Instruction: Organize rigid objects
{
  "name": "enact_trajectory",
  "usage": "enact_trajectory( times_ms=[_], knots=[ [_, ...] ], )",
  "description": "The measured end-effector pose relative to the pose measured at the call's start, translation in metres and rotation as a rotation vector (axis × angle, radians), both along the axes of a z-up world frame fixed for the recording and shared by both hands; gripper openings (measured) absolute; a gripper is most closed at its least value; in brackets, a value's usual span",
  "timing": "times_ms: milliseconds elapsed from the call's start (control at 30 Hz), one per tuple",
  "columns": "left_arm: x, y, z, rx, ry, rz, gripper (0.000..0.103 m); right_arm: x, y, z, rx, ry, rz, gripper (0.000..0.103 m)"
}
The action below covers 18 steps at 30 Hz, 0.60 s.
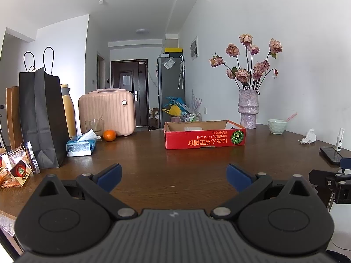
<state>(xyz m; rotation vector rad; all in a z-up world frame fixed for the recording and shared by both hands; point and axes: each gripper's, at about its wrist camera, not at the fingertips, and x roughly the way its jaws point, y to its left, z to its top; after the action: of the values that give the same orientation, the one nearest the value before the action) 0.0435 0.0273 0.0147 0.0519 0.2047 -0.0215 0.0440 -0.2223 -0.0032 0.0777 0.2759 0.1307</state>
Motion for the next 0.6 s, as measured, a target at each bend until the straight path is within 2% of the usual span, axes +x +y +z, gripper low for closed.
enact_trajectory(
  times_ms=[600],
  knots=[
    [-0.0015,-0.0011,0.0008,0.004,-0.006,-0.001,0.103,0.0012,-0.0007,0.0005,0.003,-0.001,-0.004,0.103]
  ],
)
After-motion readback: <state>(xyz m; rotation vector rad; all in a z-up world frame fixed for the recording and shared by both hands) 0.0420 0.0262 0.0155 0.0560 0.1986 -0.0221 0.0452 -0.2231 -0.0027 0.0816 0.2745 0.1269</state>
